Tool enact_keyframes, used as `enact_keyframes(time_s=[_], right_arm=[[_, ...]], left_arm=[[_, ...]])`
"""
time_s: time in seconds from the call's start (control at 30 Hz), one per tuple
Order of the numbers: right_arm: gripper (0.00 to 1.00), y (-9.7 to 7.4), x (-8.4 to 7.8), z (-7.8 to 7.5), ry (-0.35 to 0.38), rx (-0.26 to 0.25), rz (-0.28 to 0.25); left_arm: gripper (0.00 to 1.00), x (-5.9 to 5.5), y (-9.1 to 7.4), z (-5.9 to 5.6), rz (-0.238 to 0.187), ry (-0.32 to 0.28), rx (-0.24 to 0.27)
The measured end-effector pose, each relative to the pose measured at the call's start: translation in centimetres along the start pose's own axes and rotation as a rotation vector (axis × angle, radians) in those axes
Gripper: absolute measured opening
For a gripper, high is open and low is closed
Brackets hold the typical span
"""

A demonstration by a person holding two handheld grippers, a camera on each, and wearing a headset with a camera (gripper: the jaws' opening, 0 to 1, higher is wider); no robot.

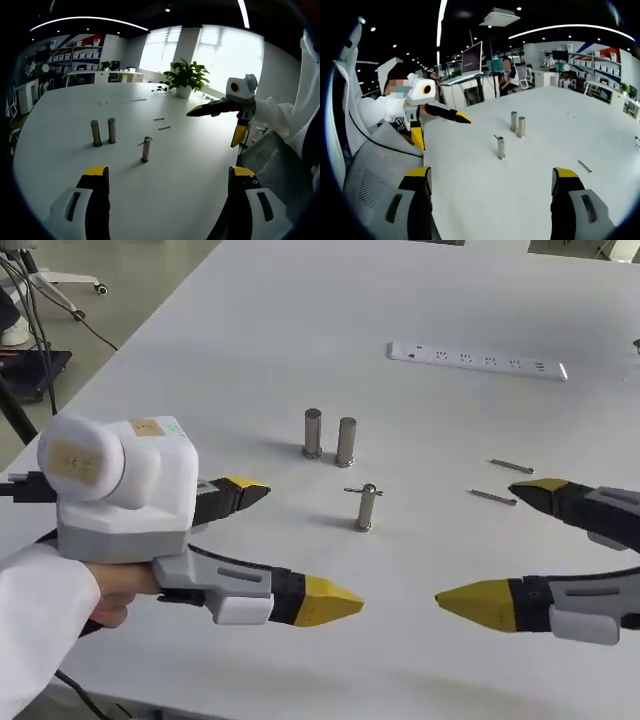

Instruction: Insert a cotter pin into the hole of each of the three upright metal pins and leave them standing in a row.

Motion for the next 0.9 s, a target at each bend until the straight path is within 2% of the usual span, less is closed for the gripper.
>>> enact_keyframes(time_s=[0.13,0.2,0.37,0.5,0.57,0.67,0.77,0.8,0.83,0.9], right_arm=[[0.98,-0.4,-1.1,-0.2,0.030,-0.027,0.030],[0.98,-0.6,-2.0,-0.5,0.053,-0.042,0.064],[0.98,-0.8,-2.2,-0.4,0.080,-0.047,0.051],[0.98,-1.0,-1.7,-0.4,0.081,-0.054,0.035],[0.98,-1.1,-1.7,-0.4,0.083,-0.057,0.035],[0.98,-1.1,-1.8,-0.4,0.091,-0.055,0.041],[0.98,-1.1,-1.9,-0.1,0.096,-0.052,0.043],[0.98,-1.1,-1.9,-0.1,0.096,-0.052,0.042],[0.98,-1.2,-1.9,-0.1,0.096,-0.056,0.041],[0.98,-1.3,-1.9,0.0,0.096,-0.058,0.044]], left_arm=[[0.99,0.0,-0.4,0.5,0.002,-0.003,0.010],[0.99,0.0,-0.5,0.8,0.001,-0.002,0.013],[0.99,0.1,-0.4,1.9,0.014,0.007,0.012],[0.99,0.9,-0.2,2.9,0.022,0.028,0.015],[0.99,2.0,0.1,3.7,-0.009,0.052,0.022],[0.97,3.8,0.8,5.6,-0.057,0.059,0.059],[0.93,4.8,1.5,7.9,-0.050,0.114,0.117],[0.89,5.1,1.7,8.3,-0.054,0.125,0.123],[0.86,5.6,2.0,9.0,-0.068,0.130,0.137],[0.78,6.3,2.7,9.8,-0.111,0.091,0.142]])
Point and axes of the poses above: the centre of the closed fingertips' face, and the gripper's own axes: y roughly forward along the fingers, z roughly to its left, x roughly out of its top, the point moved 3 cm from there along -y, roughly backward along the fingers, and after that the axes turned 10 degrees about -z, right-handed, at the moved point
